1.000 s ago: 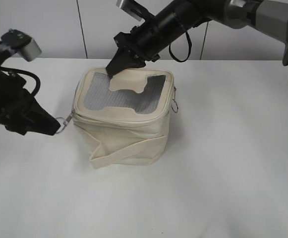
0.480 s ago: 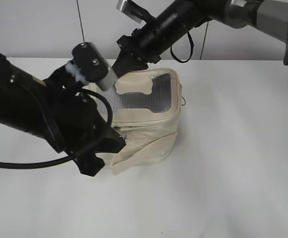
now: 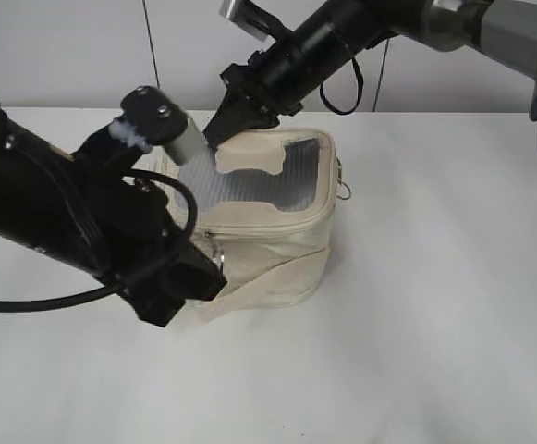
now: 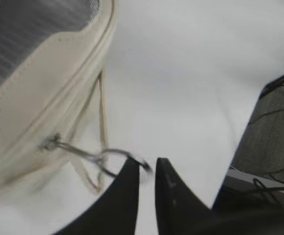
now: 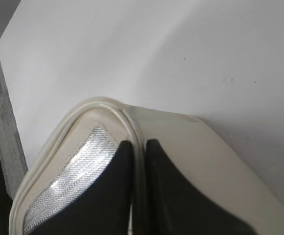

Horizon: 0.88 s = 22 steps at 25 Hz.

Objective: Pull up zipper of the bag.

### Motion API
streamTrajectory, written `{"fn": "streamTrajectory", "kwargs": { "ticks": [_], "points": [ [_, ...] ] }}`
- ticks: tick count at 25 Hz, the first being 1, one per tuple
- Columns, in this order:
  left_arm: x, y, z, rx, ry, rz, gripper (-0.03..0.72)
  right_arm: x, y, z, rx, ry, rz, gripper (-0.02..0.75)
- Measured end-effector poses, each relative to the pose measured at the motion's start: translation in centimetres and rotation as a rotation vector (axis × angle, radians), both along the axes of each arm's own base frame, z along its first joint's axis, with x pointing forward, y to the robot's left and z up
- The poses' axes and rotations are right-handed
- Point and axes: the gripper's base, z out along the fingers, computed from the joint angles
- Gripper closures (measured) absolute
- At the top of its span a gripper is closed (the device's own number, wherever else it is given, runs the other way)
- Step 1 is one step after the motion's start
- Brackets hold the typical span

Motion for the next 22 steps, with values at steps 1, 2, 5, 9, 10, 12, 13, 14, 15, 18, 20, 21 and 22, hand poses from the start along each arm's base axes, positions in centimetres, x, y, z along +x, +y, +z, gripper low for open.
{"fn": "streamTrajectory", "kwargs": {
  "ticks": [1, 2, 5, 9, 10, 12, 13, 14, 15, 18, 20, 21, 22],
  "points": [
    [0.0, 0.5, 0.1, -0.001, 0.036, 0.006, 0.556, 0.2, -0.2, 0.2, 0.000, -0.006, -0.009, 0.612],
    [0.1, 1.1, 0.3, -0.004, 0.060, 0.016, 0.505, 0.4, -0.4, 0.5, -0.001, -0.018, -0.015, 0.566],
    [0.6, 3.5, 1.5, -0.022, 0.109, 0.064, 0.389, 1.3, -1.7, 1.7, -0.009, -0.054, -0.036, 0.454],
    [1.5, 7.4, 3.4, -0.063, 0.090, 0.191, 0.353, 2.7, -4.3, 3.2, -0.038, -0.069, -0.127, 0.440],
    [1.7, 8.1, 3.7, -0.077, 0.087, 0.225, 0.351, 3.0, -5.1, 3.6, -0.041, -0.063, -0.156, 0.442],
    [2.5, 9.4, 4.0, -0.112, 0.085, 0.290, 0.348, 3.6, -7.1, 4.3, -0.047, -0.062, -0.211, 0.444],
    [3.0, 9.9, 4.1, -0.132, 0.083, 0.312, 0.347, 3.9, -8.1, 4.8, -0.049, -0.065, -0.237, 0.449],
    [3.5, 10.0, 4.3, -0.156, 0.078, 0.324, 0.346, 4.1, -9.0, 5.2, -0.050, -0.068, -0.258, 0.456],
    [4.2, 10.1, 4.6, -0.176, 0.070, 0.328, 0.346, 4.2, -9.9, 5.6, -0.055, -0.071, -0.275, 0.466],
    [6.9, 9.6, 5.4, -0.227, 0.052, 0.324, 0.344, 3.5, -12.0, 6.2, -0.078, -0.046, -0.304, 0.500],
    [9.3, 9.0, 6.1, -0.257, 0.050, 0.303, 0.330, 2.3, -13.2, 6.7, -0.093, -0.043, -0.320, 0.510],
    [10.4, 8.7, 6.7, -0.278, 0.049, 0.292, 0.313, 1.5, -13.8, 6.2, -0.106, -0.036, -0.331, 0.512],
    [11.6, 8.3, 6.7, -0.295, 0.063, 0.276, 0.294, 0.4, -14.4, 6.0, -0.119, -0.047, -0.349, 0.514]
  ]
}}
